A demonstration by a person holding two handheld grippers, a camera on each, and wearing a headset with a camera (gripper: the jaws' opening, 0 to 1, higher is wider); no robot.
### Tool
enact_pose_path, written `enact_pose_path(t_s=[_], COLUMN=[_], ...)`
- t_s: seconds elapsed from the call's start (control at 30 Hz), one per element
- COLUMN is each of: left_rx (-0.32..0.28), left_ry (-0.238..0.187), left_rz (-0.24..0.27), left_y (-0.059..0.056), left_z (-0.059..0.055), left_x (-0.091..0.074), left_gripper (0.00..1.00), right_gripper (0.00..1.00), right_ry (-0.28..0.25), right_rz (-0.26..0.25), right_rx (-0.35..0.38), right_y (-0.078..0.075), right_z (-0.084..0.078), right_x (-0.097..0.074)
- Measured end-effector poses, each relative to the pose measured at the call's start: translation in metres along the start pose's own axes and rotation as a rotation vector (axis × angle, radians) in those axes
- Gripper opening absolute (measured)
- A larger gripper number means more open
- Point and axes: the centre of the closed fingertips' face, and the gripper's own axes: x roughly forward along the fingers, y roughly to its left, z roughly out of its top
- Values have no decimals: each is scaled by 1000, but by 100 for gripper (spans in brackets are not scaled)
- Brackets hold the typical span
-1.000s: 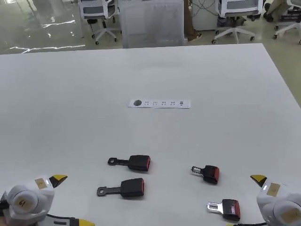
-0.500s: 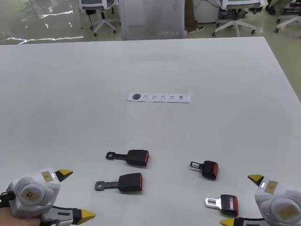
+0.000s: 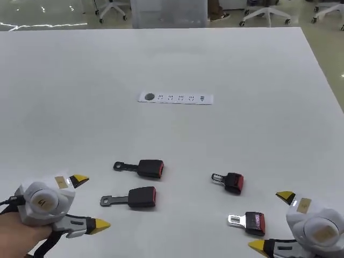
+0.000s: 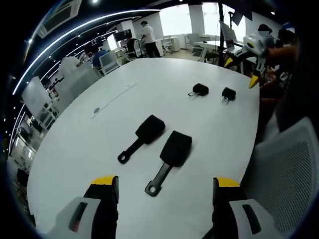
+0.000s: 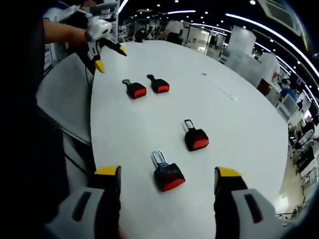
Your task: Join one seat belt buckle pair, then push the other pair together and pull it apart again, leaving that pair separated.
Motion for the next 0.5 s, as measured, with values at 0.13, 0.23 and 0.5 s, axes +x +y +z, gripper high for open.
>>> enact_pose_path(t_s=[0.13,0.23,0.5], left_rx=[41,69,150], left_ry=[17,28,85], left_rz=[-17,-45,-102], left_y=[1,-1,0], left_z=[2,2,4], left_x=[5,9,32], left_gripper=[76,73,59], right_gripper=[73,70,58], right_ry=[33,38,82], right_rz=[36,52,113], right_rx=[-60,-80,-143], right_y=[2,3,0], right_z=[0,4,-8], right_x=[6,7,22])
